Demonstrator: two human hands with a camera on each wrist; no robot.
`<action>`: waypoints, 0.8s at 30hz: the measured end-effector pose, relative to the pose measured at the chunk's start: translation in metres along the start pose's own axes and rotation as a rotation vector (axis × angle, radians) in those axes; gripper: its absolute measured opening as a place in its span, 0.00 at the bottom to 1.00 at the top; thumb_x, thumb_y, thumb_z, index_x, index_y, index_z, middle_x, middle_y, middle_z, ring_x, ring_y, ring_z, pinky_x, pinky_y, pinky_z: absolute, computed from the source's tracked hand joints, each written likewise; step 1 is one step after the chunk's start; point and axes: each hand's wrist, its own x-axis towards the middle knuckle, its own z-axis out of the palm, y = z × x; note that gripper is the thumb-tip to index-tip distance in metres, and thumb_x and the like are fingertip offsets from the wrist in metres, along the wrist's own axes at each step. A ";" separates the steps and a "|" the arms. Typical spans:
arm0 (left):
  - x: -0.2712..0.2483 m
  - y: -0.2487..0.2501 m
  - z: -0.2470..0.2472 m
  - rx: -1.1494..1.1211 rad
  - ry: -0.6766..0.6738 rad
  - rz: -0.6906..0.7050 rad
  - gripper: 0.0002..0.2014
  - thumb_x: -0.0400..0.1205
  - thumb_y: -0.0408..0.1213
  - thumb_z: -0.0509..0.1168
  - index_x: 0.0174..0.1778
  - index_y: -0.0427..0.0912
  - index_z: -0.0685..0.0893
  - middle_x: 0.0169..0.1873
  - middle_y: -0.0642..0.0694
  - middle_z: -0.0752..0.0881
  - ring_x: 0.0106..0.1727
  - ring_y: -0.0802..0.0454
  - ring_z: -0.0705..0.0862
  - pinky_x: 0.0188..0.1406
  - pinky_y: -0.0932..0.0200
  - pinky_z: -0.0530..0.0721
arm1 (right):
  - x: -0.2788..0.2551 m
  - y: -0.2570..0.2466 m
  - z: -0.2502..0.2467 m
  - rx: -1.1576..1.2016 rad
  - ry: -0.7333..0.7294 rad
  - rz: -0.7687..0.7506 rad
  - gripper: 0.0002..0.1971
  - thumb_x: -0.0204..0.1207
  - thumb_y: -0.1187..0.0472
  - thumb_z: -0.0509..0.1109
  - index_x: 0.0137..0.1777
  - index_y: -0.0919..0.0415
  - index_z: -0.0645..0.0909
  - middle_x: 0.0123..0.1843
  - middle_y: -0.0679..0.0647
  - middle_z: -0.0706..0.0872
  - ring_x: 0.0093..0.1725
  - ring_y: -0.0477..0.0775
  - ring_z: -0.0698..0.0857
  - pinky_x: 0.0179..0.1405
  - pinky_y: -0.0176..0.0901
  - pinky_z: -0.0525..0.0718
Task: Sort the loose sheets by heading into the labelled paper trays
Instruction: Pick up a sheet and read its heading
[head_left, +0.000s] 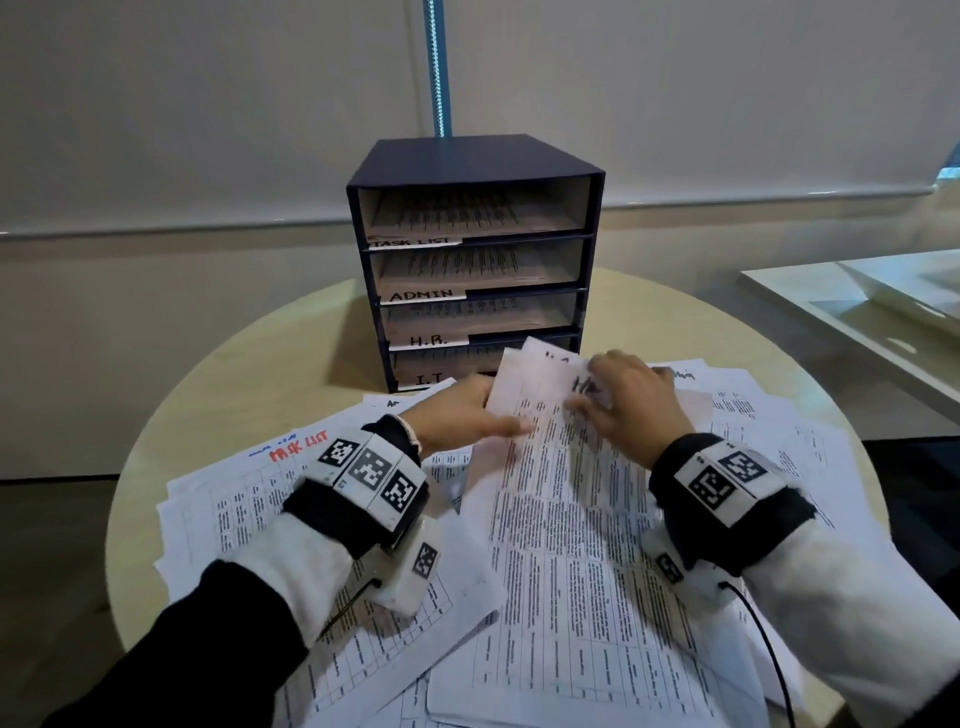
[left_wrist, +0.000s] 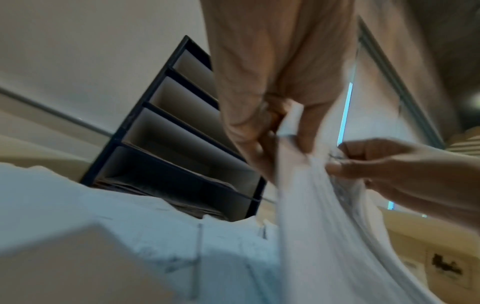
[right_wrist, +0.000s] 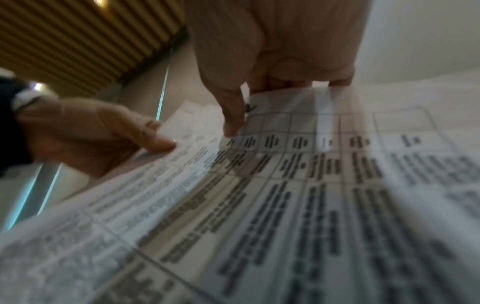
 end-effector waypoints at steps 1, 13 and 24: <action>-0.001 0.006 0.002 0.004 0.107 0.004 0.12 0.79 0.39 0.66 0.56 0.37 0.82 0.52 0.42 0.88 0.52 0.48 0.87 0.57 0.50 0.85 | 0.003 -0.001 -0.004 0.080 0.074 0.038 0.11 0.77 0.49 0.66 0.47 0.54 0.69 0.46 0.48 0.73 0.49 0.49 0.72 0.67 0.51 0.66; -0.013 0.058 -0.016 -0.579 0.695 0.300 0.14 0.84 0.33 0.60 0.64 0.34 0.77 0.58 0.38 0.85 0.59 0.43 0.85 0.60 0.44 0.84 | 0.017 0.043 -0.047 1.093 0.411 0.220 0.21 0.69 0.56 0.75 0.59 0.67 0.81 0.47 0.53 0.91 0.40 0.43 0.89 0.52 0.45 0.87; -0.020 0.071 -0.042 -0.478 0.773 0.421 0.17 0.81 0.35 0.64 0.64 0.36 0.73 0.59 0.38 0.84 0.60 0.43 0.84 0.62 0.41 0.83 | 0.024 0.006 -0.061 1.204 0.551 0.069 0.16 0.73 0.68 0.71 0.62 0.65 0.79 0.40 0.38 0.90 0.44 0.40 0.88 0.45 0.34 0.86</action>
